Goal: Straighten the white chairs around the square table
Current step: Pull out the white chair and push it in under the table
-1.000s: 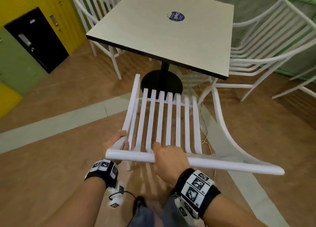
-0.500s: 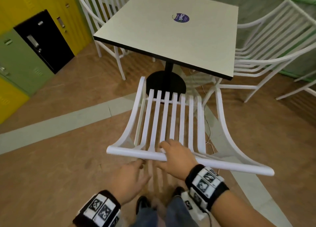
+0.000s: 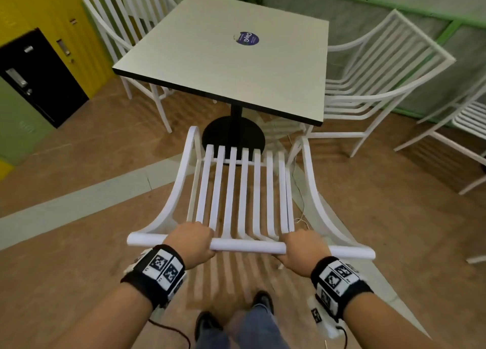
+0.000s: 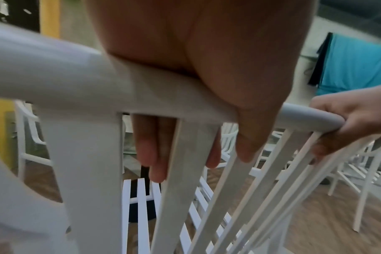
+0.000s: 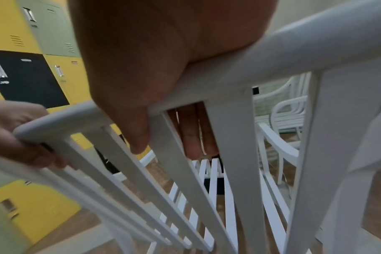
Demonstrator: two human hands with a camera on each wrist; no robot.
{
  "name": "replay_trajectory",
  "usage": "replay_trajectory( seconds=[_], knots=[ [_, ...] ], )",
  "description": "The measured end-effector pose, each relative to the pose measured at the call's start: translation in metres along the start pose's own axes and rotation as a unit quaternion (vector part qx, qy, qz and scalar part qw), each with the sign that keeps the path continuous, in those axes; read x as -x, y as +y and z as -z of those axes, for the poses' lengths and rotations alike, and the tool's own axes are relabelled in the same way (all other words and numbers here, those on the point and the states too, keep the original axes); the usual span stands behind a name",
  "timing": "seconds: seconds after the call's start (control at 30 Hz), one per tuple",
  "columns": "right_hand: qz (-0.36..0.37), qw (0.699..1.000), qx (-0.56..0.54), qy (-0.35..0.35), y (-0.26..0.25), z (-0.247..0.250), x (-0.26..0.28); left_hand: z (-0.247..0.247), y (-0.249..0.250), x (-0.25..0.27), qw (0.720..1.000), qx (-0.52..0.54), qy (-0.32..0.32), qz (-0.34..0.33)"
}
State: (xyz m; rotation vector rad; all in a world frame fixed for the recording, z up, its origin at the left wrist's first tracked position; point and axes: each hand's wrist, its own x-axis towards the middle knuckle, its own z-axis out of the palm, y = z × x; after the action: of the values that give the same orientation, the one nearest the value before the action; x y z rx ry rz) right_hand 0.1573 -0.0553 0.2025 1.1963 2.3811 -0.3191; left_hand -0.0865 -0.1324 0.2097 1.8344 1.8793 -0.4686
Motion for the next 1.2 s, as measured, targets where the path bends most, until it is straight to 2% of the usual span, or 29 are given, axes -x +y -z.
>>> replay_trajectory(
  seconds=[0.33,0.57,0.9,1.2],
  knots=[
    [0.046,0.999,-0.021,0.002,-0.059,-0.001,-0.017,-0.009,-0.069,0.008,1.000,-0.004,-0.018,0.017],
    [0.039,0.998,-0.035,0.038,-0.089,0.022,-0.052,0.020,-0.113,-0.008,0.998,-0.060,-0.002,0.011],
    [0.027,0.998,-0.017,0.062,-0.082,0.057,-0.123,0.055,-0.152,-0.068,0.998,-0.065,0.025,0.003],
    [0.020,0.997,-0.006,0.077,-0.070,0.108,-0.203,0.106,-0.198,-0.149,0.993,-0.103,0.050,-0.006]
  ],
)
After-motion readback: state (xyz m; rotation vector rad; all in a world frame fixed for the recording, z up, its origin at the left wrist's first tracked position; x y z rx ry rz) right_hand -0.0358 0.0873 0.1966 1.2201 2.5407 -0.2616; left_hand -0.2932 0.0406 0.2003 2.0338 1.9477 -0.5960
